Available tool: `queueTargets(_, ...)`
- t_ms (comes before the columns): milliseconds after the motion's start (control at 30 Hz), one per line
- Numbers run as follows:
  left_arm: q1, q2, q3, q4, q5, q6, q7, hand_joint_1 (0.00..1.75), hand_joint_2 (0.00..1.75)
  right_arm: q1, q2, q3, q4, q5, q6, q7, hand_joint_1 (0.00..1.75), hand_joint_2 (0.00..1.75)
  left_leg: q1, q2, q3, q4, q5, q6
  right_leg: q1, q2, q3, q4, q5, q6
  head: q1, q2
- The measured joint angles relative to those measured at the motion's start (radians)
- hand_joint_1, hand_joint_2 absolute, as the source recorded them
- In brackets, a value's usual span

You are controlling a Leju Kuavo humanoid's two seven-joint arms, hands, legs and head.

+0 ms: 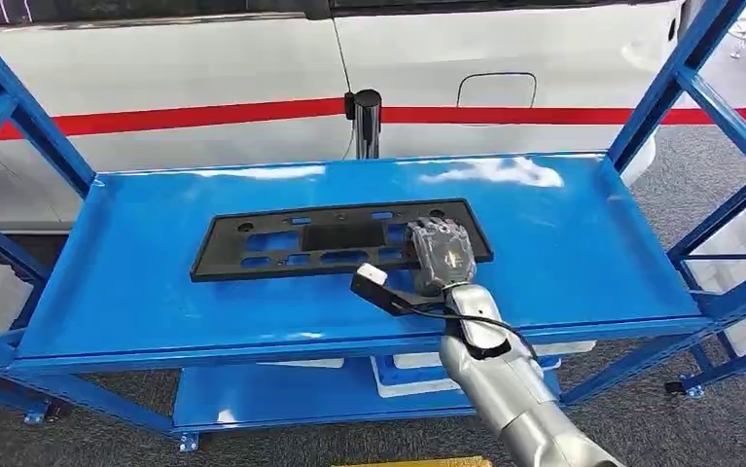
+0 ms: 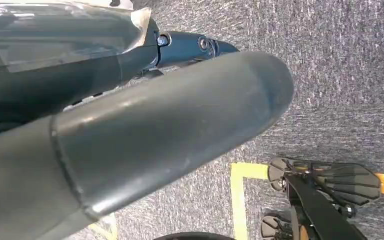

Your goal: Take the parts from the cabinet and place them on the table.

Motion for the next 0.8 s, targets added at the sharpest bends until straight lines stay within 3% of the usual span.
queueTargets(333,0.000,-0.002,-0.013,0.000,0.000,0.007,-0.005,0.00,0.00,0.024,-0.012,-0.013,-0.052,0.019,0.007,-0.020,1.69,1.75,0.000,0.000,0.000,0.000,0.000,0.000,0.000,0.000,0.000,0.000,0.000,0.000,0.000,0.000)
queueTargets(400,0.000,-0.002,-0.012,0.000,0.002,0.009,-0.037,0.00,0.00,0.029,-0.012,-0.017,-0.063,0.011,0.007,-0.033,1.71,1.75,0.000,0.000,0.000,0.000,0.000,0.000,0.000,0.000,0.001,0.000,0.000,0.000,0.000,0.000)
queueTargets(567,0.001,-0.006,-0.012,0.000,-0.004,0.016,-0.215,0.00,0.00,0.082,-0.021,-0.037,-0.171,-0.050,-0.015,-0.092,1.69,1.75,0.000,0.000,0.000,0.000,0.000,0.000,0.000,0.000,0.000,0.000,0.000,0.000,0.000,0.000)
queueTargets(800,-0.003,-0.008,-0.018,0.000,-0.042,-0.114,-0.248,0.00,0.00,0.188,-0.058,-0.044,-0.477,-0.034,-0.013,-0.122,1.69,1.75,0.000,0.000,-0.002,0.000,0.000,0.000,0.000,0.000,-0.002,0.000,0.000,0.000,0.000,0.000)
